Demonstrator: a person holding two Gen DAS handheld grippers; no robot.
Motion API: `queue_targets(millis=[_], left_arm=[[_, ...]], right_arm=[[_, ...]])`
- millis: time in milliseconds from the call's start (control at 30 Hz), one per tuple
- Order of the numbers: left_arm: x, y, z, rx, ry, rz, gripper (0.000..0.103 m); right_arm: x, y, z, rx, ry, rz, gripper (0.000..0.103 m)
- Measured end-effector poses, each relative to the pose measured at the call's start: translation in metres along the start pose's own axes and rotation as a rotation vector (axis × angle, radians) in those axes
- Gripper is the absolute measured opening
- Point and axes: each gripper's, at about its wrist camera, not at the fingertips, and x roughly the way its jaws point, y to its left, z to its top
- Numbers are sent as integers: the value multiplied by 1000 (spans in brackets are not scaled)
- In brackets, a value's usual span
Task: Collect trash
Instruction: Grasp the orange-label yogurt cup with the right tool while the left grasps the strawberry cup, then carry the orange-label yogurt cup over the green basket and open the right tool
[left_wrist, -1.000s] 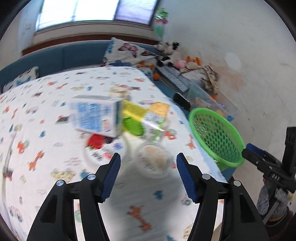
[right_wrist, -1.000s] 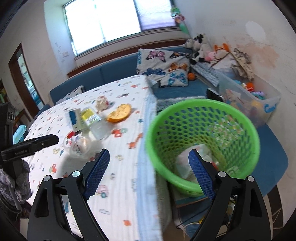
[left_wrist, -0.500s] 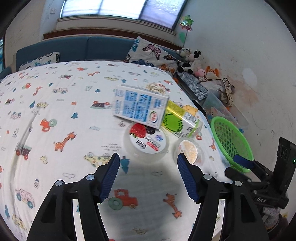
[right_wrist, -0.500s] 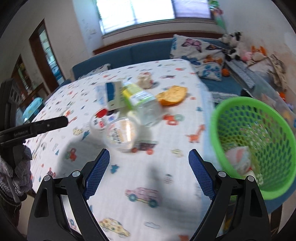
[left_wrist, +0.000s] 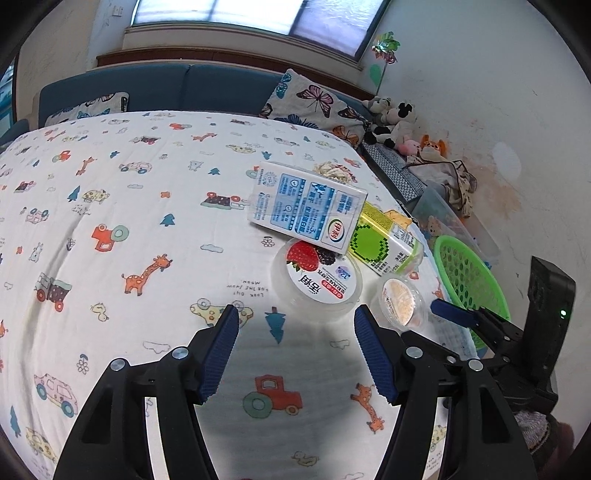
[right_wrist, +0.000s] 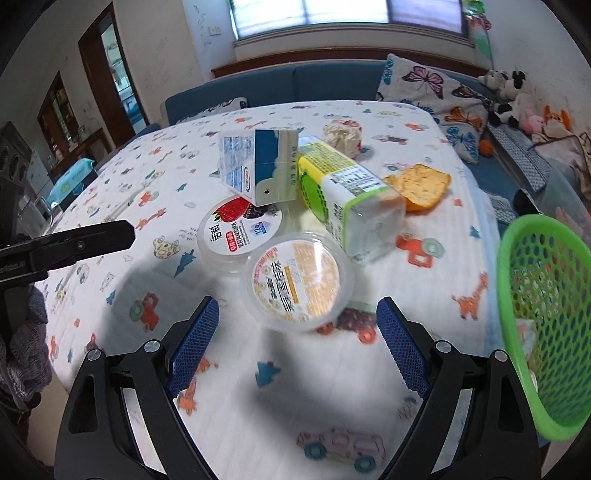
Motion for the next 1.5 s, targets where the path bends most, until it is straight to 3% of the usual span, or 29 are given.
queue_targets(millis=[267, 600, 900, 1133, 1500], left_arm=[[8, -4, 3, 46, 17, 12, 68], [22, -13, 7, 100, 44, 24, 69], [41, -28, 13, 183, 69, 34, 70], [65, -39, 17, 271, 96, 54, 76], [97, -45, 21, 319, 145, 63, 82]], right_arm=[[24, 2, 9, -18, 25, -11, 86], [30, -3, 9, -6, 33, -8, 67], [10, -11, 4, 23, 7, 1, 66], [-17, -23, -3, 52, -29, -14, 66], [-35, -32, -11, 84, -47, -21, 67]])
